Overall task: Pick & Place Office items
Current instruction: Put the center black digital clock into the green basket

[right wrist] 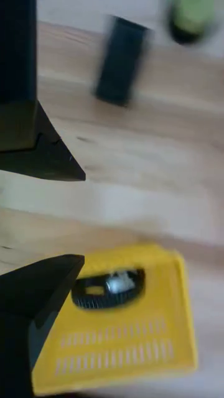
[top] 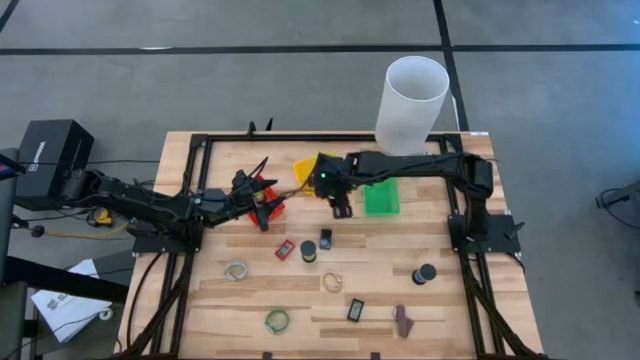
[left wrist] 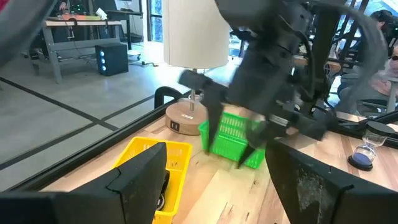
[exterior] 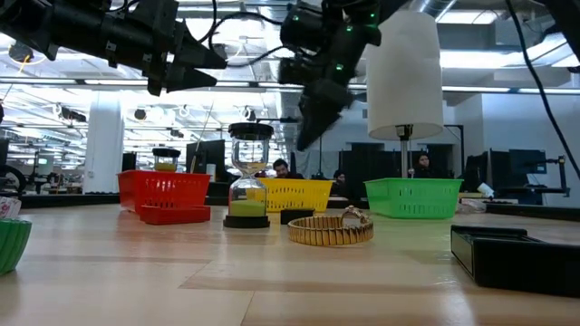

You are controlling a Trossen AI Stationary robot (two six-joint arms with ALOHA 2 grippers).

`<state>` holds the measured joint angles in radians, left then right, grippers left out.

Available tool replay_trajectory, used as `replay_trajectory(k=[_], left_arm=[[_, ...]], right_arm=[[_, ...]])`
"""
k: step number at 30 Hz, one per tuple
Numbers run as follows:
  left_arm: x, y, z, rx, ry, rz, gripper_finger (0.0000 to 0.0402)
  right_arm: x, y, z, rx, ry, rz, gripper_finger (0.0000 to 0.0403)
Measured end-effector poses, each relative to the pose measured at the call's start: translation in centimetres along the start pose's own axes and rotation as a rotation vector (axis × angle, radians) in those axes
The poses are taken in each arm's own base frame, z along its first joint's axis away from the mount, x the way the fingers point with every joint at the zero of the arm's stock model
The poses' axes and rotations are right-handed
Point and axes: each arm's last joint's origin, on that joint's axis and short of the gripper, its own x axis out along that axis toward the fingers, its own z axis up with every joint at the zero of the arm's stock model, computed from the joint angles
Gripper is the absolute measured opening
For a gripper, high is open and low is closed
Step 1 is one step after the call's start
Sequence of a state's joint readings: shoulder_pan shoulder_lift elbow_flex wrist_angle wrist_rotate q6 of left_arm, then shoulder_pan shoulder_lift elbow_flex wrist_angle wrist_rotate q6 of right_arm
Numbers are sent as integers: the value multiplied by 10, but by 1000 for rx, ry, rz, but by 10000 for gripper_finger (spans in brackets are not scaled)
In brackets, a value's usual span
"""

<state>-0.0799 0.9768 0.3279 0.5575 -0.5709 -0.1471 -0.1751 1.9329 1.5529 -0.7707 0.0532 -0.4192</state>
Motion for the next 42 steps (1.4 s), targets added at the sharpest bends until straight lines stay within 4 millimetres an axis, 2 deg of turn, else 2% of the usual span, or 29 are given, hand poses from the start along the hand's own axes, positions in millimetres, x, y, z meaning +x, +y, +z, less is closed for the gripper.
replay_trajectory(k=[7,14,20,24,31,37,42], left_arm=[[0,0,0,1,2,-4,269],[0,0,0,0,0,1,269],[0,0,0,0,0,1,269],[0,0,0,0,0,1,269],[0,0,0,0,0,0,269],[0,0,0,0,0,0,269],[0,0,0,0,0,0,269]], right_arm=[[5,26,0,-262,39,51,193],[3,48,9,-429,-4,87,193],[2,61,19,-477,-100,135,193],[1,66,20,-491,-99,147,193],[1,65,24,-365,-134,135,193],[2,71,20,-553,-129,199,193],[4,81,23,-632,-140,209,202]])
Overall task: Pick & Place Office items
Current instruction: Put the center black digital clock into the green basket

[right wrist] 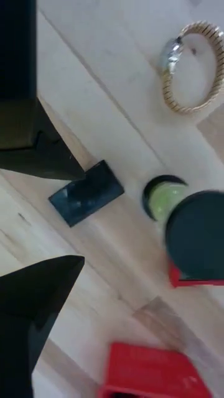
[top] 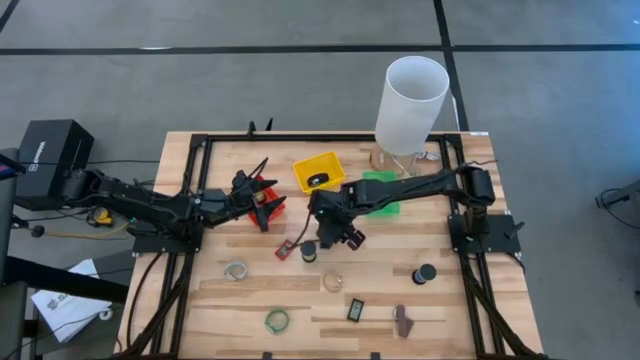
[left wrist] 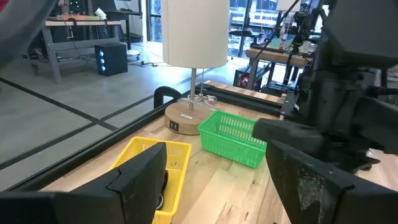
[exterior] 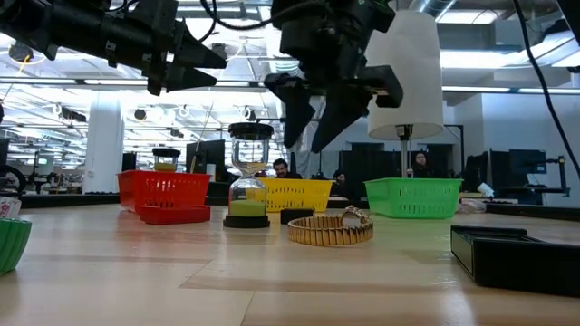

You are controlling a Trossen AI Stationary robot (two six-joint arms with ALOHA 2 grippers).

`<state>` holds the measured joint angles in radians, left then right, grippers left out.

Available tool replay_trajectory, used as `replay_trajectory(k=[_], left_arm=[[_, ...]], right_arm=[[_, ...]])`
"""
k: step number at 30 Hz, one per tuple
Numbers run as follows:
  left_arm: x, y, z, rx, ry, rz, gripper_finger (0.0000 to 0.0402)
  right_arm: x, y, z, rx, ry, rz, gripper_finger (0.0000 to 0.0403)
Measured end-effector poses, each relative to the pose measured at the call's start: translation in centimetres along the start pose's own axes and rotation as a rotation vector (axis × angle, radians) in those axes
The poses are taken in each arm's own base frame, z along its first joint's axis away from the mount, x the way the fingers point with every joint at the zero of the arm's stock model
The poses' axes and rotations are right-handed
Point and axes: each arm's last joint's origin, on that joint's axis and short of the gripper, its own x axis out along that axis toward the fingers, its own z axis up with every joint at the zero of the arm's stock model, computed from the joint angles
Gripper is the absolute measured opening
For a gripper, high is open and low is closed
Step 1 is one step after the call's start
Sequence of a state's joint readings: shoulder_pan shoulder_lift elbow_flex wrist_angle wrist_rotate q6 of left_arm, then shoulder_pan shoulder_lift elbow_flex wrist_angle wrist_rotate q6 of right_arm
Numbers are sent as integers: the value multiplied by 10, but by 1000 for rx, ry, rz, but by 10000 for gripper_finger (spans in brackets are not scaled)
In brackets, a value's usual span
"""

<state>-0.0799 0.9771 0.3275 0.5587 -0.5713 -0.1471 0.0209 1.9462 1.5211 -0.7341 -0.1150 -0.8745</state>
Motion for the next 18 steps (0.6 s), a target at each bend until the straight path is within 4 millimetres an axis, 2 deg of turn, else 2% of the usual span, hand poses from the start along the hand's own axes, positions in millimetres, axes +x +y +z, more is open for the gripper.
replay_trajectory(k=[5,10,18], left_arm=[[0,0,0,0,0,0,269],[0,0,0,1,2,0,269],[0,0,0,1,2,0,269]], right_arm=[[22,5,2,-44,25,36,227],[35,6,3,-95,36,50,243],[35,4,-2,-94,49,60,245]])
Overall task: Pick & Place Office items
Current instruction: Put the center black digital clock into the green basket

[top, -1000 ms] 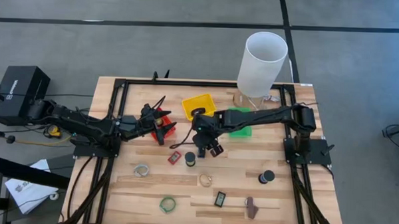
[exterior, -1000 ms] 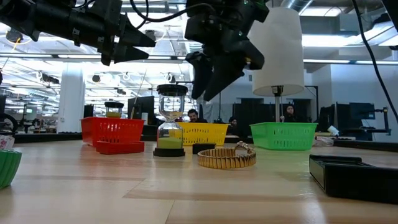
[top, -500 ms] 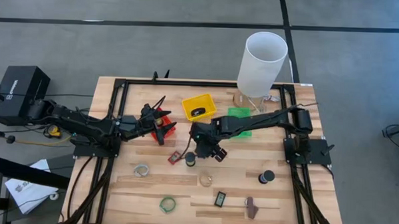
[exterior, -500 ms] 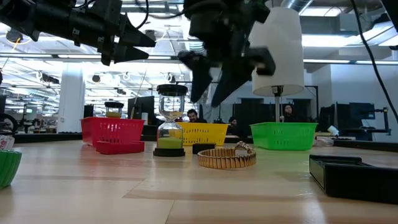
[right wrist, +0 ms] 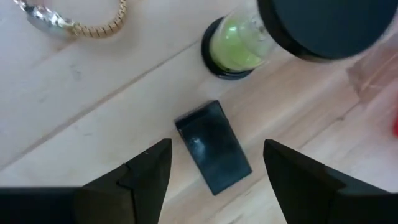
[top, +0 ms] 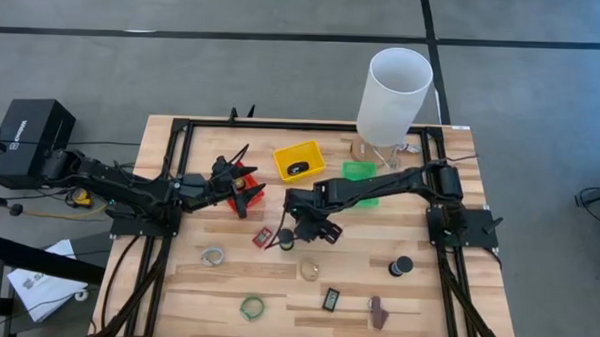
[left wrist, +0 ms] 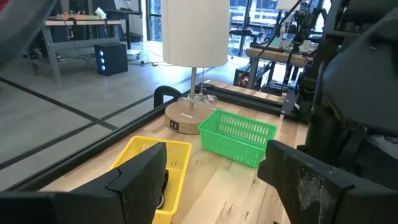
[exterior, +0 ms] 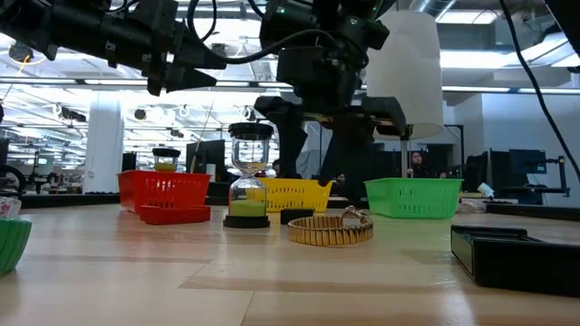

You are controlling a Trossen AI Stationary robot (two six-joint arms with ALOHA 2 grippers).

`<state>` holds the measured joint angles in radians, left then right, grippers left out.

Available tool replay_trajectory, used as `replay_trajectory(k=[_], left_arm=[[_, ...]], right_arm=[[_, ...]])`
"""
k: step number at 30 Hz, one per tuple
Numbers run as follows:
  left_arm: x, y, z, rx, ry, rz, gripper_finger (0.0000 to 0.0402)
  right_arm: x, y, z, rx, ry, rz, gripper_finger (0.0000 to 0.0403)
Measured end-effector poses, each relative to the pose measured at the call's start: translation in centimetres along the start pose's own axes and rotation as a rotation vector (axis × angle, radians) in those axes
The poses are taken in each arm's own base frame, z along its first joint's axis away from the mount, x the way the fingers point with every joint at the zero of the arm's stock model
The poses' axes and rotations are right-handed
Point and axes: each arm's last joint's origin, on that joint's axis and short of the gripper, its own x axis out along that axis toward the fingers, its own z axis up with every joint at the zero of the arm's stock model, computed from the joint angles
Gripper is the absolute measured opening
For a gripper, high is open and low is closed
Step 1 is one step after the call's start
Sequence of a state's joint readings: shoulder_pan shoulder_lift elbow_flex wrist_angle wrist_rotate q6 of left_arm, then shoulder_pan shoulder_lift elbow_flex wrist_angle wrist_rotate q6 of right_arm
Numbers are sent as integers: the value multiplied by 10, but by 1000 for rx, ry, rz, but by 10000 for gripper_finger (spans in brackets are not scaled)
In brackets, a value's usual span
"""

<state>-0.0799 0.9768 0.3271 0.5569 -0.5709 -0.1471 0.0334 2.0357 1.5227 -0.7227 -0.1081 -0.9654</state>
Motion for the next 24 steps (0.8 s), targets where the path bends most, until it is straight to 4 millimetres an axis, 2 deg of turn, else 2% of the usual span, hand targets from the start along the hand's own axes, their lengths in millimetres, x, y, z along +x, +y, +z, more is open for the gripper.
replay_trajectory(k=[10,17,22,24], left_arm=[[0,0,0,0,0,0,269],[0,0,0,0,0,0,269],[0,0,0,-1,-1,0,269],[0,0,0,1,1,0,269]], right_arm=[[0,-2,-2,-8,-7,-1,245],[31,2,-8,-26,50,71,245],[30,2,-6,-74,43,61,245],[24,3,-5,-82,39,55,244]])
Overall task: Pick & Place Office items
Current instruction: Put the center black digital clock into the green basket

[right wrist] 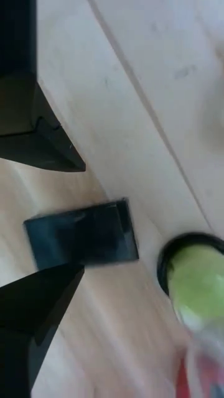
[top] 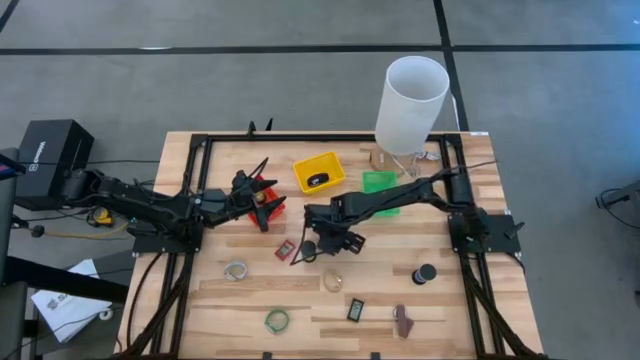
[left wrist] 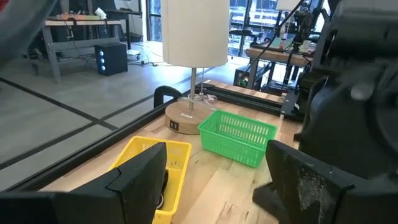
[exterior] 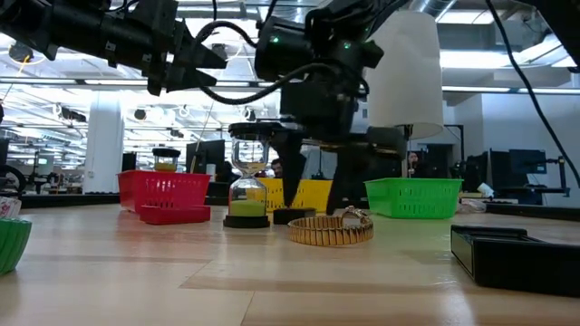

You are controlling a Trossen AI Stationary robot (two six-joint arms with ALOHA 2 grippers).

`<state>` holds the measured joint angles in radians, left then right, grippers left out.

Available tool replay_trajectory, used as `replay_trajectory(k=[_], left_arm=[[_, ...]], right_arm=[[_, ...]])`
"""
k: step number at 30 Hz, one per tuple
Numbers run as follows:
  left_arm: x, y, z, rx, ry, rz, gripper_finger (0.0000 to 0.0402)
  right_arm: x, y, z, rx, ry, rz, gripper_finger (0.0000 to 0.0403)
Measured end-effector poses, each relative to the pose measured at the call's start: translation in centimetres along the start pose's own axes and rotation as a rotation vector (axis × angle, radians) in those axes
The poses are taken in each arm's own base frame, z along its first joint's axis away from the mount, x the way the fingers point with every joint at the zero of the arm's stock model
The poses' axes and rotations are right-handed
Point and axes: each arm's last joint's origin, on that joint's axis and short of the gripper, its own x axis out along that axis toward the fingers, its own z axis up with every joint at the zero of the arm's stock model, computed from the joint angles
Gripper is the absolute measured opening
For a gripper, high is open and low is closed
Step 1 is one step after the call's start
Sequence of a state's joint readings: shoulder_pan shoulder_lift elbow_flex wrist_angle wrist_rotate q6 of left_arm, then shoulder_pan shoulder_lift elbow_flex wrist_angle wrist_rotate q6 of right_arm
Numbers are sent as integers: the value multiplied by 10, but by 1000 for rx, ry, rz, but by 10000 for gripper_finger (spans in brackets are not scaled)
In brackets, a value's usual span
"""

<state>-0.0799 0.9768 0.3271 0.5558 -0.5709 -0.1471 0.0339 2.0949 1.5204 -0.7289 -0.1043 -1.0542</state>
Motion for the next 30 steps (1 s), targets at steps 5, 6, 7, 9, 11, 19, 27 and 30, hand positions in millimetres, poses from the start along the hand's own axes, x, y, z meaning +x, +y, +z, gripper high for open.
replay_trajectory(k=[5,6,7,9,11,19,27,30], left_arm=[[0,0,0,-1,-1,0,269],[0,0,0,0,-1,0,269],[0,0,0,0,0,0,269],[0,0,0,-1,-1,0,269],[0,0,0,0,0,0,269],[0,0,0,-1,-1,0,269],[0,0,0,0,0,-1,269],[0,0,0,0,-1,-1,269]], right_arm=[[-9,-2,2,2,-19,-32,244],[-8,-2,2,-1,-16,-28,244],[-6,-2,2,-4,-17,-29,244],[-5,-4,3,-6,-28,-47,244],[-4,-5,2,-5,-31,-50,244],[20,-7,-4,10,-12,-16,244],[29,-5,-7,25,6,18,244],[27,-6,-9,62,8,20,241]])
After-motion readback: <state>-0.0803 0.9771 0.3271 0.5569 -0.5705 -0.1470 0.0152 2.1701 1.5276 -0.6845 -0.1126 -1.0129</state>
